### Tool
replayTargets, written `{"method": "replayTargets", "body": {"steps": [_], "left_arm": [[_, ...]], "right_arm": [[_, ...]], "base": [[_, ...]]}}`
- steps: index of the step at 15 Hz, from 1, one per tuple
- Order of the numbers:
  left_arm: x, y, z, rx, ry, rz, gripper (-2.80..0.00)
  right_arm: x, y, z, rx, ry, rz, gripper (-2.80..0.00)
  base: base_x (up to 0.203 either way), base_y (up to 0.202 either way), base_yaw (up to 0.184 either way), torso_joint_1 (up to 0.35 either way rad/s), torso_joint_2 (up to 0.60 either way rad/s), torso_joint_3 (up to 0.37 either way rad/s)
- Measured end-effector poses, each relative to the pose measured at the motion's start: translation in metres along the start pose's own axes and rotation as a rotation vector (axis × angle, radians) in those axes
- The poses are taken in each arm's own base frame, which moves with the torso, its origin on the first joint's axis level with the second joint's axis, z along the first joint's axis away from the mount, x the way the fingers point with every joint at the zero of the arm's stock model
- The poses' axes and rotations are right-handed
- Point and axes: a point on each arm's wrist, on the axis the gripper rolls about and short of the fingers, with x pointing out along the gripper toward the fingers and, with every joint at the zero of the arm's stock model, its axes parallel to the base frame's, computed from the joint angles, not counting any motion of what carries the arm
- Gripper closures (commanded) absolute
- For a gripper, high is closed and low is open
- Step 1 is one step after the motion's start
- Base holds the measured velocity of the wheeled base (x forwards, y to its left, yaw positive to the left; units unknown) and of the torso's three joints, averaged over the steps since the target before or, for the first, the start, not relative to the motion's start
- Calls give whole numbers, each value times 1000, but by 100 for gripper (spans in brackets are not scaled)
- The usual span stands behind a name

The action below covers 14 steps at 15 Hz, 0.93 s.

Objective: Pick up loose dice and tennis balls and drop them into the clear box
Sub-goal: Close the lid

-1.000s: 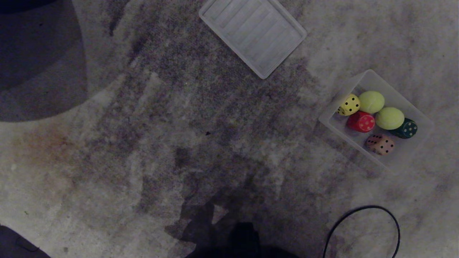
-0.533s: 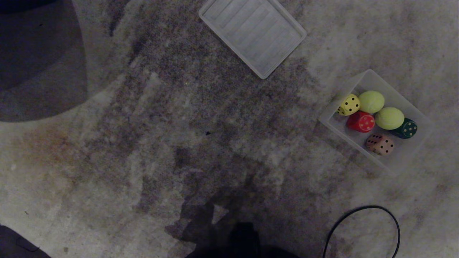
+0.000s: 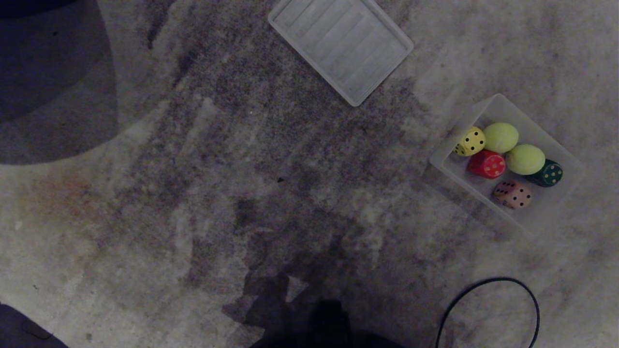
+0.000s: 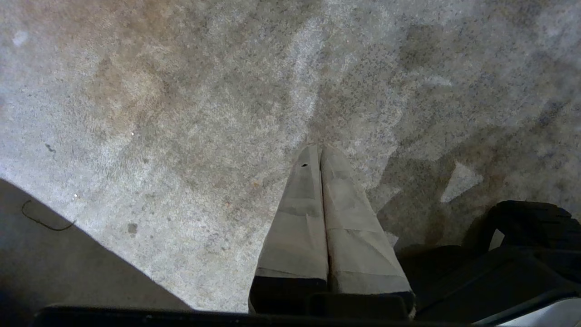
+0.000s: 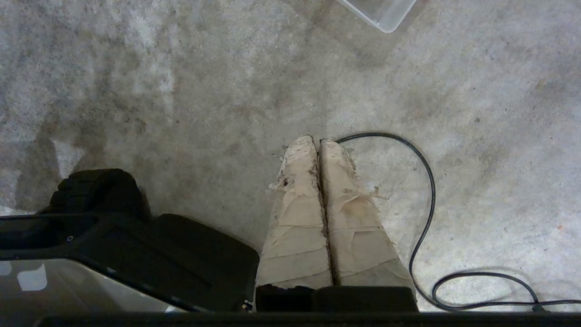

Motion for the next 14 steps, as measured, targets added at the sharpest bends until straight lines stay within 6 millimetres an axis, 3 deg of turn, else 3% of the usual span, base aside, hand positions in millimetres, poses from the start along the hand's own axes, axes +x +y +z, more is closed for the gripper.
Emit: {"method": "replayTargets", "body": {"steps": [8,14], "left_arm": [[0,0,0,1,2,-1,0],[0,0,0,-33,0,3,0]], "right_arm": [[0,0,0,-1,-4,-1,0],[0,0,0,-2,-4,-1,0]], "base": [[0,0,0,0,0,4],[0,0,0,2,2,175]]}}
